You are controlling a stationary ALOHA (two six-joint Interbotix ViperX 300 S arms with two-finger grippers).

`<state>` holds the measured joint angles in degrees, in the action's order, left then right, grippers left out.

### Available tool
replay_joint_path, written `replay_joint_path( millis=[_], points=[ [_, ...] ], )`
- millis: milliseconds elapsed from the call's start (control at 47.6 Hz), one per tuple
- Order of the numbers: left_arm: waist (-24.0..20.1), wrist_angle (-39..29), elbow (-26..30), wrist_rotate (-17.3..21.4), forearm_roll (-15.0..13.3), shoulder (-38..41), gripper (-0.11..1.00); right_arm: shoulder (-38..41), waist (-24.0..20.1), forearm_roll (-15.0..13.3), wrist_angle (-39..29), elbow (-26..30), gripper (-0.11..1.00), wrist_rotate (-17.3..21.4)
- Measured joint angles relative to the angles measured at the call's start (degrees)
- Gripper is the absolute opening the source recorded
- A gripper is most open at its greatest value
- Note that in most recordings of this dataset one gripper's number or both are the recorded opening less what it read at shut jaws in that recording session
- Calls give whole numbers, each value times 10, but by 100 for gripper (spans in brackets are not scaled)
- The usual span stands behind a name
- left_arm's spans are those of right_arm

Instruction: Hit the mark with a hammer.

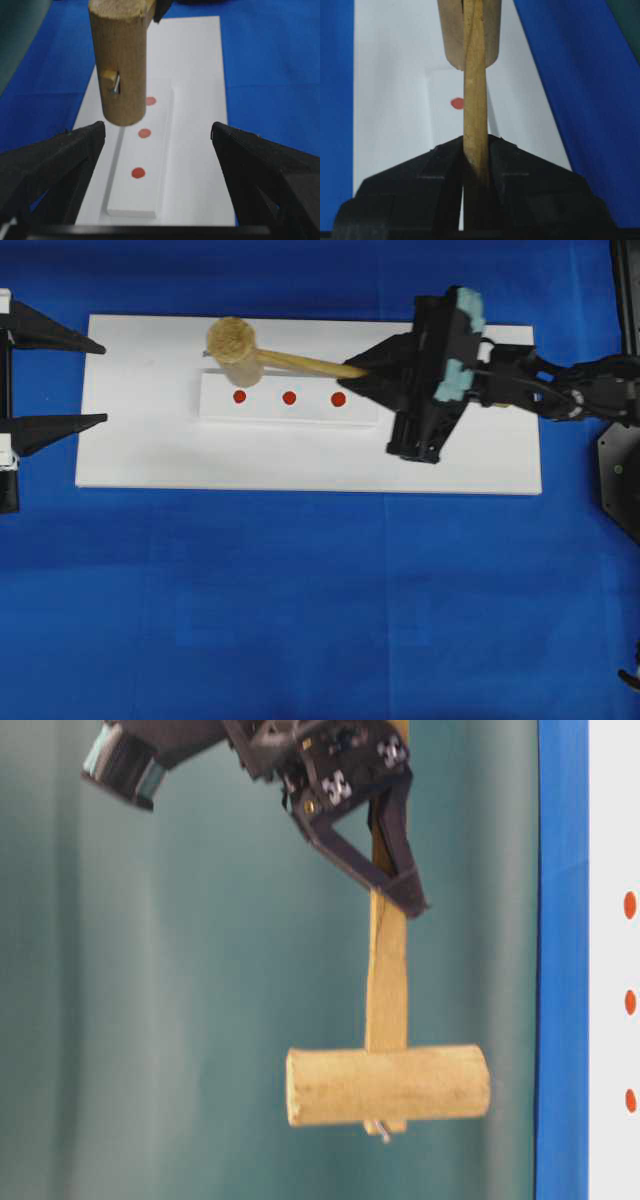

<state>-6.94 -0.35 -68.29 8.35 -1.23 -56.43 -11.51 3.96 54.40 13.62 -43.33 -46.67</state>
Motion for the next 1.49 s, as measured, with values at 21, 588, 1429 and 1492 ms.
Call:
replay_joint_path(
  millis=[21,588,1429,1492],
  points=[
    [0,-1,0,-1,0,0,92,5,-2,1,2,5,2,0],
    [0,-2,0,-2,0,-1,92,30,-4,15,11,23,2,0],
    [1,-2,-1,-2,0,-1,92,107,-12,85,34,14,2,7],
    [0,-2,-1,-2,0,-1,92,82,-11,81,34,2,2,7]
  ],
)
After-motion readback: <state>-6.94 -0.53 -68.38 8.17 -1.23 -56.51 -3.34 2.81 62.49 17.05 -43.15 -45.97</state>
